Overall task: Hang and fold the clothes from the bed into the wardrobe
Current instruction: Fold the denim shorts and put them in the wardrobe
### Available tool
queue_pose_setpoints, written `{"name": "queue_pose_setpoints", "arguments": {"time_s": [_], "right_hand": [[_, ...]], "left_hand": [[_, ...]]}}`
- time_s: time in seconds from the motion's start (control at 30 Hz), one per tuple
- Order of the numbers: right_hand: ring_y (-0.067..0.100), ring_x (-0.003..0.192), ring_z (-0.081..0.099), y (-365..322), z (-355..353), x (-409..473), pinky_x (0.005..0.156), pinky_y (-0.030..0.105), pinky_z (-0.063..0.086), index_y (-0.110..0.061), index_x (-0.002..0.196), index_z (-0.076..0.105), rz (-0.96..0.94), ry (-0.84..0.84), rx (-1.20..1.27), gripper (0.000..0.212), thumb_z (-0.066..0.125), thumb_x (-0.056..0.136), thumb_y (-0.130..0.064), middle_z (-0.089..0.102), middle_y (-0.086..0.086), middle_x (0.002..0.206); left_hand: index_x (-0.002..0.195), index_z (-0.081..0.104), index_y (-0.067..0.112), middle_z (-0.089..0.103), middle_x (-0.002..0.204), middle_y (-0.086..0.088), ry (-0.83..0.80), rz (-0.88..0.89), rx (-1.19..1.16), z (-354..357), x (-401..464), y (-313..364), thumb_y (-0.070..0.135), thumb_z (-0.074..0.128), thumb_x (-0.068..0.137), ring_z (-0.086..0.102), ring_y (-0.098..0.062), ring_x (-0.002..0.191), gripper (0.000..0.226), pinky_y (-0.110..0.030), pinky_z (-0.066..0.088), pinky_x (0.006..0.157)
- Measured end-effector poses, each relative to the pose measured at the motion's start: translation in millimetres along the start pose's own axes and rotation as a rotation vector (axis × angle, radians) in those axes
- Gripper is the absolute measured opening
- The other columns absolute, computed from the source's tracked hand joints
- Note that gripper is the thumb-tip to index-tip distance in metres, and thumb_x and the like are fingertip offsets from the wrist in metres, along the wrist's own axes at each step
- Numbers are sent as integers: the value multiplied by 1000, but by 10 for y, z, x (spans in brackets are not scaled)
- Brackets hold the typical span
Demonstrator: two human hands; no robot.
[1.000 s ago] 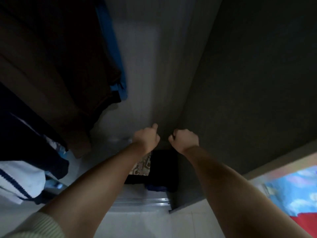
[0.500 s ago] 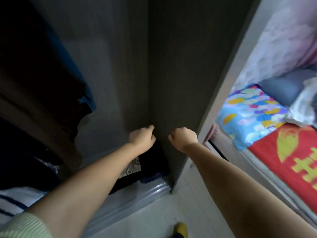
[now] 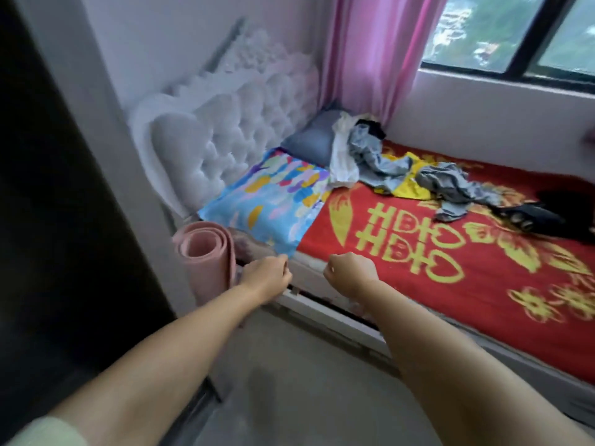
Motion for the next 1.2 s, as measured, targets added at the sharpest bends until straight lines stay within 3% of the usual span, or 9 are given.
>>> {"name": "queue_pose_setpoints", "arguments": {"time_s": [0.07, 0.13, 0.27, 0.47, 0.7, 0.83, 0.97, 1.07, 1.2], "right_hand": [[26, 72, 56, 666, -38, 15, 55, 29, 37, -16, 73, 45, 103, -19, 10, 31, 36, 98, -31, 52, -1, 74], [20, 62, 48, 1340, -83, 12, 47, 27, 33, -14, 81, 50, 186, -39, -37, 30, 33, 101, -29, 48, -3, 72], [24, 75, 55, 2620, -203, -49, 61, 30, 46, -14, 85, 53, 334, -49, -33, 30, 35, 100, -33, 61, 4, 89], [23, 71, 50, 3733, -224, 32, 64, 32, 45, -22, 63, 34, 466, -24, 32, 37, 36, 99, -33, 44, -4, 68], [27, 84, 60, 4454, 44, 645, 66, 30, 41, -16, 77, 43, 535, -77, 65, 26, 37, 98, -31, 63, 4, 93], [25, 78, 56, 4832, 57, 1366, 65, 30, 41, -19, 65, 37, 558, -73, 65, 34, 37, 97, -29, 57, 3, 84], [26, 79, 57, 5126, 153, 2304, 65, 32, 45, -14, 82, 49, 552, -105, 90, 27, 36, 99, -31, 60, 4, 88], [24, 69, 51, 5305, 208, 3011, 60, 30, 40, -16, 76, 44, 543, -64, 138, 27, 36, 98, -30, 53, 0, 75], [23, 65, 51, 5519, 554, 3868, 55, 29, 39, -17, 78, 45, 519, -98, 191, 26, 35, 98, -30, 47, -4, 67]], "left_hand": [[105, 55, 15, 66, 110, -13, -12, 65, -1, 103, 370, 518, 30, 43, 91, 62, -35, 101, 23, -38, 46, 78], [111, 55, 15, 65, 110, -12, -20, 124, -34, 231, 725, 1067, 31, 43, 92, 61, -34, 101, 27, -39, 49, 80], [119, 53, 17, 66, 105, -6, -81, 249, -82, 527, 1309, 2143, 34, 39, 96, 61, -29, 90, 32, -35, 45, 65], [121, 52, 14, 66, 100, -5, -192, 329, -80, 901, 2039, 3034, 32, 39, 99, 62, -25, 82, 31, -32, 42, 58], [119, 51, 15, 65, 94, -2, -203, 335, -60, 1310, 2981, 3328, 30, 40, 97, 58, -23, 74, 29, -28, 34, 51], [116, 52, 14, 66, 98, -5, -222, 347, -61, 1464, 3814, 3419, 31, 39, 96, 61, -28, 82, 29, -31, 39, 58], [114, 52, 15, 63, 88, -1, -287, 372, -81, 1677, 4835, 3452, 30, 37, 96, 57, -24, 73, 27, -29, 32, 51], [111, 54, 16, 65, 95, -1, -315, 397, -56, 1833, 5536, 3456, 29, 37, 95, 62, -25, 79, 27, -28, 30, 50], [118, 54, 16, 66, 103, -5, -391, 392, -29, 2207, 6331, 3390, 29, 37, 95, 62, -27, 88, 31, -31, 42, 61]]}}
Point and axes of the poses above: each hand's wrist, its own x-axis towards the middle knuckle, its own z-axis out of the palm, y = z × x, the point moved 7 cm from there along x, towards the middle knuckle
